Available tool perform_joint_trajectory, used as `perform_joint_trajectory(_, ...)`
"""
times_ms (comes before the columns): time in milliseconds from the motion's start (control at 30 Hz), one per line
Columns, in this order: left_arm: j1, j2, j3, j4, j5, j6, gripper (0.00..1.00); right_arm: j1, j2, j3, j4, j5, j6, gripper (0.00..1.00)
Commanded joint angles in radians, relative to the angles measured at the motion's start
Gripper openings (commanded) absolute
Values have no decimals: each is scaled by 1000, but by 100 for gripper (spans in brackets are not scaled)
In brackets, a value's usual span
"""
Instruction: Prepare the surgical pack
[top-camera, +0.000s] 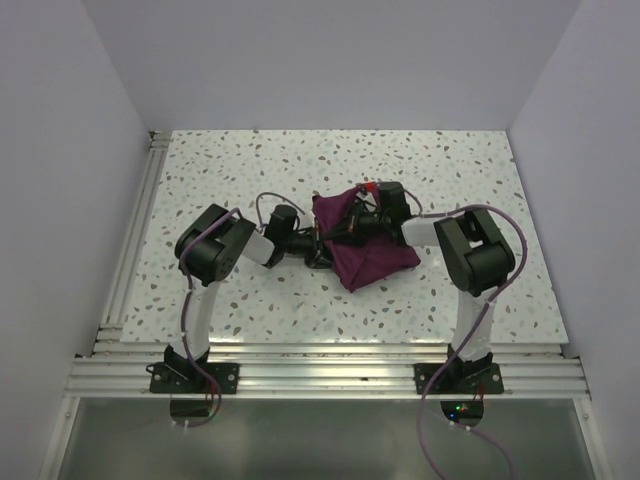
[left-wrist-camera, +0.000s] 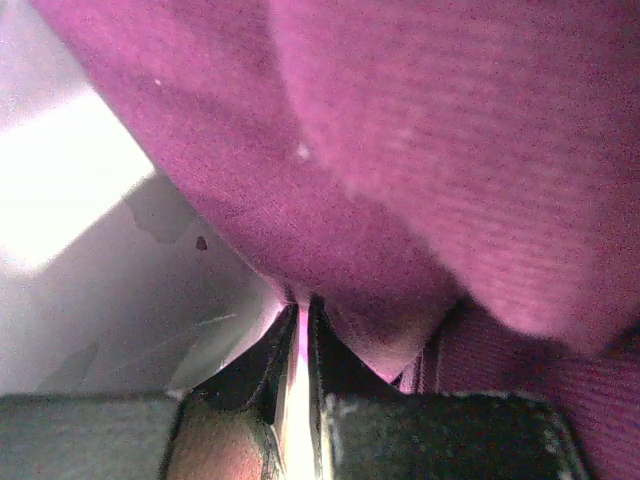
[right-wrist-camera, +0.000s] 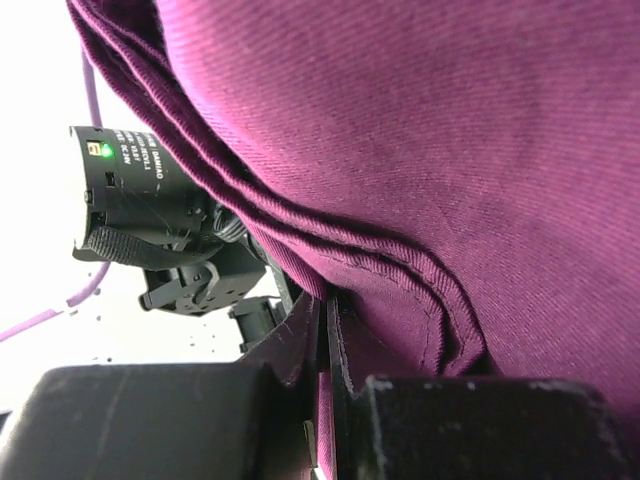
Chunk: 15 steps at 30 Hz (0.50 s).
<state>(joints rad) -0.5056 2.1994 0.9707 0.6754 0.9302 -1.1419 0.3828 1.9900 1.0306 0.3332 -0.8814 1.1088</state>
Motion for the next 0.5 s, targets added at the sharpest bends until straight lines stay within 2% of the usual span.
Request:
perform_joint_trajectory(0,-17,22,59,15,-41,-22,11,91,13,0,121,-99,103,0)
perform_joint_trajectory(467,-22,11,57,15,-53,-28,11,125,18,-9,135,-74,122,0)
